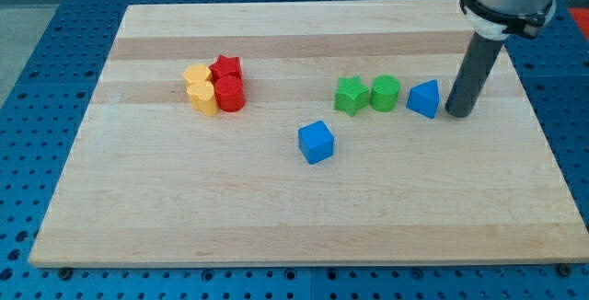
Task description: Slight the blue triangle slightly left
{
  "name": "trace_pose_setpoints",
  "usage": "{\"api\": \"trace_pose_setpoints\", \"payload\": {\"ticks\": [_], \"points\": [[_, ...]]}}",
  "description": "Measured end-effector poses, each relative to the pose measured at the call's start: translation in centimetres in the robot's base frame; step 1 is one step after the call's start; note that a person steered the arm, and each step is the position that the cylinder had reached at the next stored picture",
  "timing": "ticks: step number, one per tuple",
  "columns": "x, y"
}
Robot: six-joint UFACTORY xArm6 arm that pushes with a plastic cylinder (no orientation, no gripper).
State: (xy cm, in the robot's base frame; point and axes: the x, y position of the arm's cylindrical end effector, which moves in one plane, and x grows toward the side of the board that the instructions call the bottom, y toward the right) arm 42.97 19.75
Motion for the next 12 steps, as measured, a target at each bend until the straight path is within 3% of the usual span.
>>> {"api": "trace_pose_setpoints", "payload": {"ticks": [12], "points": [[-0.5, -1.5]]}}
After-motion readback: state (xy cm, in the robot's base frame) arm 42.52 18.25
